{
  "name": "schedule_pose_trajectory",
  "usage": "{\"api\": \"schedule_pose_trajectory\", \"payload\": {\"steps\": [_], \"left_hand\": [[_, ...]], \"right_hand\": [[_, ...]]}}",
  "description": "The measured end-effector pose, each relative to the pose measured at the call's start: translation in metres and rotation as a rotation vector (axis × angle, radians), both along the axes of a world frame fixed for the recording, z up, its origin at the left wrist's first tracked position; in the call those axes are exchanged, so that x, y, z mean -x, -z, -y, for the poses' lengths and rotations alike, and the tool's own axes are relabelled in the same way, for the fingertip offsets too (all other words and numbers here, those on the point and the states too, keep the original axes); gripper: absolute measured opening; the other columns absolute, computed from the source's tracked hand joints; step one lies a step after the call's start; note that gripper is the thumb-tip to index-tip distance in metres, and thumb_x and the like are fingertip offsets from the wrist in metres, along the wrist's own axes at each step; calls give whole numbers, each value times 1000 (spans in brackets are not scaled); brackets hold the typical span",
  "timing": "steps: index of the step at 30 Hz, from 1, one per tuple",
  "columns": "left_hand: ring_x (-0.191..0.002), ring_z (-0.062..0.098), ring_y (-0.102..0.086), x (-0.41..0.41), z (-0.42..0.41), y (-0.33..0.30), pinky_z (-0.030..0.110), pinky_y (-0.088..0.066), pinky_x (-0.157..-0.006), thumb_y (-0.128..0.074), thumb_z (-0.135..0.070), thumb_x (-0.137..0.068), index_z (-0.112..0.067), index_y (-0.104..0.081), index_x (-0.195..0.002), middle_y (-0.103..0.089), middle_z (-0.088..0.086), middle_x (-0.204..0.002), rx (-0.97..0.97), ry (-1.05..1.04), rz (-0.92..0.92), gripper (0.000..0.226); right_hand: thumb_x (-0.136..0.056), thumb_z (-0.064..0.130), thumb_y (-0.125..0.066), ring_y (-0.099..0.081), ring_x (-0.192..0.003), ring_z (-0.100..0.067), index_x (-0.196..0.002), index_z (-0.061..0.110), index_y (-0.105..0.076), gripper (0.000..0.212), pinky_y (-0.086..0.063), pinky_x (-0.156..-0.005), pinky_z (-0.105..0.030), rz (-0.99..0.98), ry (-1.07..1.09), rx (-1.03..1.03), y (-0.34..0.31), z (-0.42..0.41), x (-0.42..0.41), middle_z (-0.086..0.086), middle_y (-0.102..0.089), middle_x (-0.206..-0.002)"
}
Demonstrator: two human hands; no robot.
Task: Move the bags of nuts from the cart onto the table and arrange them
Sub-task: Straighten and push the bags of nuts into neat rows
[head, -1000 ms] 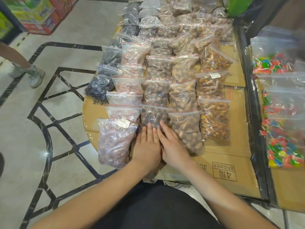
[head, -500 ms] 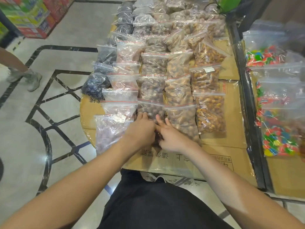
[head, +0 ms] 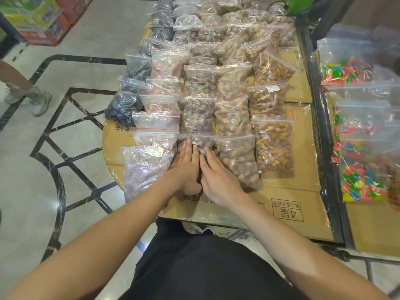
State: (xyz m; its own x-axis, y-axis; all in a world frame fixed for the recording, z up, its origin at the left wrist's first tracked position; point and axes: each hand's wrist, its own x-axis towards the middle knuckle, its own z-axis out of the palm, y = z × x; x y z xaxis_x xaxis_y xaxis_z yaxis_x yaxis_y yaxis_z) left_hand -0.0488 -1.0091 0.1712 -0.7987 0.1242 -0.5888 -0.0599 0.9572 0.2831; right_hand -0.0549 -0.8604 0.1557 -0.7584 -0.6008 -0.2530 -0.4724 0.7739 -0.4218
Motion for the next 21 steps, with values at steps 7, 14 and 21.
{"api": "schedule_pose_trajectory", "payload": {"steps": [7,14,21], "left_hand": [[-147,40,32,-23,-12,13,50,8,-122,-50,-30,-96,1,24,-154,38,22,-158,109,-28,-166,99],[-151,32,27,-19,-1,12,46,6,-126,-63,-40,-92,-2,29,-152,35,17,-161,129,55,-71,116],[-149,34,31,-25,-6,4,49,-2,-125,-62,-44,-88,-4,29,-153,39,17,-159,9,11,-47,118]], "right_hand": [[-109,31,-30,11,-158,-16,-164,10,1,67,-13,-130,-40,40,-13,-35,8,-10,-11,1,14,-172],[-104,22,-43,6,-159,-26,-164,7,-1,75,-6,-130,-40,2,22,15,0,-7,-5,-10,9,-173],[-104,49,-32,22,-156,-35,-161,8,16,85,6,-128,-47,2,-85,-243,9,-2,-4,-11,27,-168]]}}
